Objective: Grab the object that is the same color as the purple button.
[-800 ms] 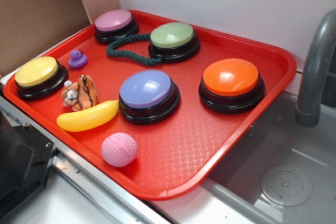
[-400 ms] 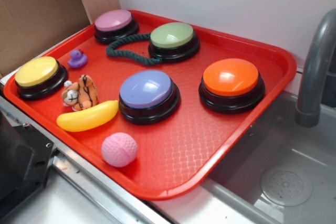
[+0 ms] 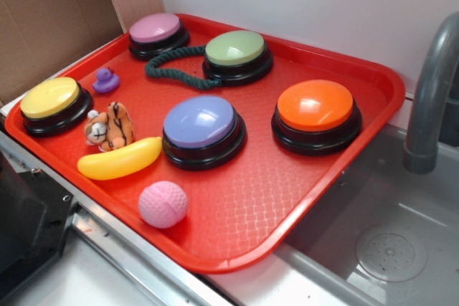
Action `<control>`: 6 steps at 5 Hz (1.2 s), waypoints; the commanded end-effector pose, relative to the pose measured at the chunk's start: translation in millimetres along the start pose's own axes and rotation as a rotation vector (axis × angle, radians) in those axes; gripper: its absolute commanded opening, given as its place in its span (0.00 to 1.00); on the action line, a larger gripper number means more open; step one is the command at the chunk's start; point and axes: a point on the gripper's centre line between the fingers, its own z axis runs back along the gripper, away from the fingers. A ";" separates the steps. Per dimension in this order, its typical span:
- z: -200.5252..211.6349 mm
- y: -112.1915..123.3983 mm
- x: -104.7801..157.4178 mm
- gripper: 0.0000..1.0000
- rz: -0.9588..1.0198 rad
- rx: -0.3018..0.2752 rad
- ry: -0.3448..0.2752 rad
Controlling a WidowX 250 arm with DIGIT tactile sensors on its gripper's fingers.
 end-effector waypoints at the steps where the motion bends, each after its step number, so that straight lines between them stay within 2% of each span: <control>1: -51.0 62.3 26.1 1.00 0.055 0.047 -0.060; 4: -126.7 100.5 53.2 1.00 0.126 0.143 -0.100; 6: -158.3 110.5 65.2 1.00 0.143 0.137 -0.045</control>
